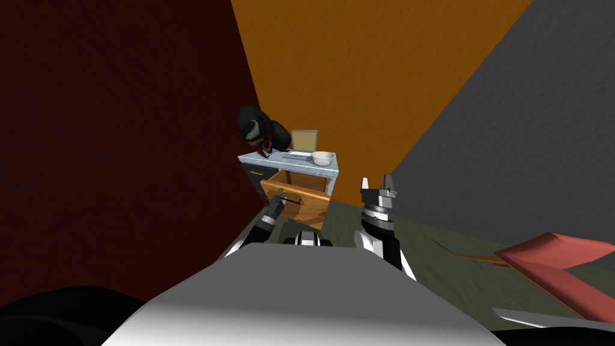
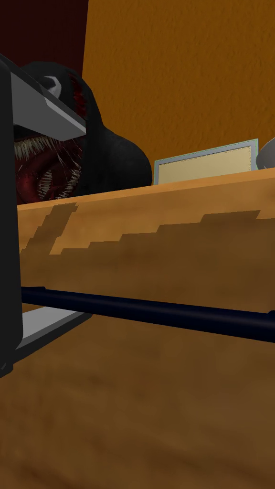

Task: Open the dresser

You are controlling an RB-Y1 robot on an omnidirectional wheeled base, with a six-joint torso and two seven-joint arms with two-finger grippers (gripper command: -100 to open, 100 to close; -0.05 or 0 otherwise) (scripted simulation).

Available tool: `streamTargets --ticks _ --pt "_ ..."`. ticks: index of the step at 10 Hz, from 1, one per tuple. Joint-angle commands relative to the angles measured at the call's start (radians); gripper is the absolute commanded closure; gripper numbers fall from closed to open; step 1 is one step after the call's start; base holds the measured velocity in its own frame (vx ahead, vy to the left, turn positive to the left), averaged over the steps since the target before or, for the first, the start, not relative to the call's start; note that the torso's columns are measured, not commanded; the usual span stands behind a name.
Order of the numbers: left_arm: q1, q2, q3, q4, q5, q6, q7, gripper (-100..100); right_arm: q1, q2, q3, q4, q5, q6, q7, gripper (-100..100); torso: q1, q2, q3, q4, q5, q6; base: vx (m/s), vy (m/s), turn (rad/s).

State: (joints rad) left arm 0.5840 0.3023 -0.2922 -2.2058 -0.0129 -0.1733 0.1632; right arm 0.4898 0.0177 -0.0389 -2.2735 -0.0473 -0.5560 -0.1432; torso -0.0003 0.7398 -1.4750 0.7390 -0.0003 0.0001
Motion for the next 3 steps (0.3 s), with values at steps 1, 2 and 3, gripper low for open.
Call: streamTargets --ticks 1,2,3 --pt "0.0 0.0 0.0 0.001 0.0 0.0 0.0 0 0.0 0.0 0.0 0.0 0.0 0.0 0.0 0 0.0 -0.001 0.0 0.0 0.0 0.0 0.0 0.0 0.0" --pt "0.0 0.0 0.0 0.001 0.0 0.001 0.0 0 0.0 0.0 0.0 0.0 0.0 0.0 0.0 0 0.0 -0.001 -0.001 -0.001 0.0 0.0 0.0 0.0 0.0" --pt "0.001 0.0 0.0 0.001 0.0 0.001 0.0 0 0.0 0.0 0.0 0.0 0.0 0.0 0.0 0 0.0 -0.002 -0.001 -0.001 0.0 0.0 0.0 0.0 0.0"
